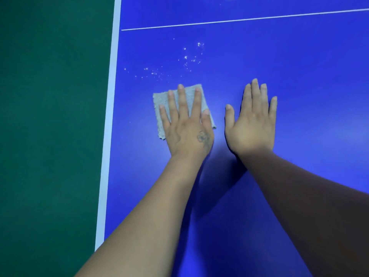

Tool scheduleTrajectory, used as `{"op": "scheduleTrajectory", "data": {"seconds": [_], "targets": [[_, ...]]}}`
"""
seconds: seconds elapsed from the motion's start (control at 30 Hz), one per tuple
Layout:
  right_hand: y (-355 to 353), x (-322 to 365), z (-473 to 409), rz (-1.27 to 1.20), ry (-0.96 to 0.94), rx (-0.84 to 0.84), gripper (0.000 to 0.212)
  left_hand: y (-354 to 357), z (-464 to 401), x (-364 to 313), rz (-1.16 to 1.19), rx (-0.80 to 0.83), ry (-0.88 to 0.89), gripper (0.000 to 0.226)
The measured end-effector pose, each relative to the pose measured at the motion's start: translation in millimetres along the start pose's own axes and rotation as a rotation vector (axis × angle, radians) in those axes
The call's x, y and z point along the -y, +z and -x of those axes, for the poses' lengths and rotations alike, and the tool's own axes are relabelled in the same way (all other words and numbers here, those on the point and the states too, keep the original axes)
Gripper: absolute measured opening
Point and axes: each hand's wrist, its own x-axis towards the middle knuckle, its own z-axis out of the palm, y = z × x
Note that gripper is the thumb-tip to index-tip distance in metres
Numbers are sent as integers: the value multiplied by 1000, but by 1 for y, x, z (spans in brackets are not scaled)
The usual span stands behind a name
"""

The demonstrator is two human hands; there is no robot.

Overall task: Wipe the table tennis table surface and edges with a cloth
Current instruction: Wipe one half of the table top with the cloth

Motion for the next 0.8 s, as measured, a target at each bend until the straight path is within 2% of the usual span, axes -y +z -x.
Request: {"op": "scheduleTrajectory", "data": {"seconds": [0.1,0.23,0.33,0.43,0.6,0.8], "targets": [[1,0,1,-6,8,-38,71,-2,11,8,-12,-10,158,59],[-1,0,-1,-41,12,-33,70,-11,41,34,-17,75,316,60],[-1,0,-2,-35,10,-18,71,-18,43,54,-29,102,245,60],[-1,-1,-2,-3,6,2,71,-19,22,61,-48,51,131,60],[-2,0,-3,2,3,8,71,-7,-44,29,-11,-49,-45,62],[-2,0,-4,-3,6,18,71,5,-70,-12,-48,-45,136,61]]}}
